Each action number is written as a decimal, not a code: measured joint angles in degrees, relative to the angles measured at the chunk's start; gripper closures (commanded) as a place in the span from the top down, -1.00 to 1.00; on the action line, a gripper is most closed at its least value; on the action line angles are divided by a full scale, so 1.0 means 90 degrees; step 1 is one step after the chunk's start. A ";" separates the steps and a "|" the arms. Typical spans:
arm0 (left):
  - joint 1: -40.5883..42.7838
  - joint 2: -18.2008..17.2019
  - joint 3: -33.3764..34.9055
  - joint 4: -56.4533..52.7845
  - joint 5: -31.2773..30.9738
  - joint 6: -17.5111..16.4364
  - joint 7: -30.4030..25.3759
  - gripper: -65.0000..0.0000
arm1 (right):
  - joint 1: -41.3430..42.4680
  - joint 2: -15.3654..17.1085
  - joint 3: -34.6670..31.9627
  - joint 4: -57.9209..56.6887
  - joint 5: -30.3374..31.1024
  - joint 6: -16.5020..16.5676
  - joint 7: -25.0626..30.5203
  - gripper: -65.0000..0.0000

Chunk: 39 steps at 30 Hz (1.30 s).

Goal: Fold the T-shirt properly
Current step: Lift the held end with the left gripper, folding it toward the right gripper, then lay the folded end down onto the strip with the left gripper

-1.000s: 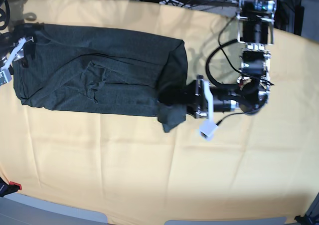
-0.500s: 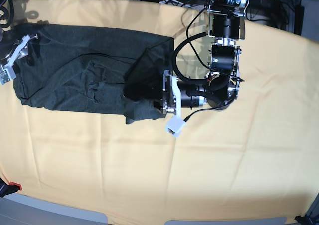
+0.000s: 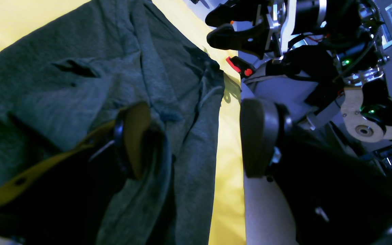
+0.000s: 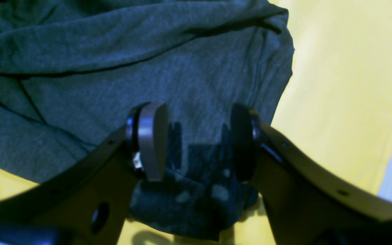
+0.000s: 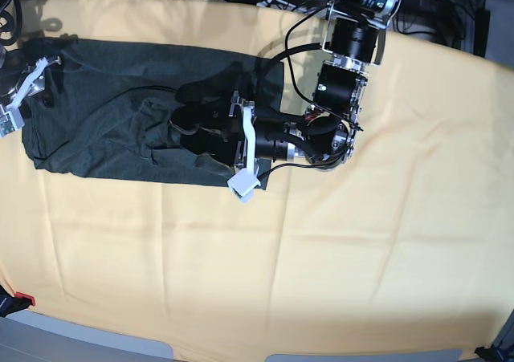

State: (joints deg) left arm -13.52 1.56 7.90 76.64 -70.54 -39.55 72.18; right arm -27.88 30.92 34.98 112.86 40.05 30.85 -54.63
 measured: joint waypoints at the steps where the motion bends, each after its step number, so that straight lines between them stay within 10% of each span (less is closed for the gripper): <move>1: 0.0000 0.0000 0.0000 0.0000 -0.0012 0.0002 -0.0039 0.27 | 0.0000 0.0000 0.0000 0.0000 0.0000 0.0000 0.0000 -0.04; 3: 0.0000 0.0000 -0.0044 0.0000 -0.0012 0.0000 -0.0170 0.06 | -0.0002 0.0000 0.0000 0.0000 0.0000 0.0000 0.0000 -0.04; 6: -0.0036 0.0005 -0.0374 0.0002 -0.0010 -0.0005 -0.0284 -1.00 | 0.0000 0.0002 0.0000 0.0000 -0.0002 0.0000 0.0000 -0.04; 16: -0.0151 -0.0090 -0.2453 0.0002 0.1030 0.0129 -0.0279 -1.00 | 0.0000 0.0000 0.0000 0.0000 -0.0019 0.0000 0.0000 -0.04; 29: -0.0158 -0.0656 -0.0107 0.0015 0.2416 0.0146 -0.0248 -1.00 | -0.0002 0.0000 0.0000 0.0000 -0.0022 0.0000 0.0000 -0.04; 39: -0.0384 -0.0631 0.0590 0.0022 0.1656 0.0002 -0.0240 -1.00 | 0.0000 0.0002 0.0000 0.0000 -0.0022 0.0000 0.0000 -0.04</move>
State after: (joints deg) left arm -16.97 -4.12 13.21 76.84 -55.64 -39.53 70.02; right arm -27.88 30.94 34.98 112.86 39.86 30.85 -54.63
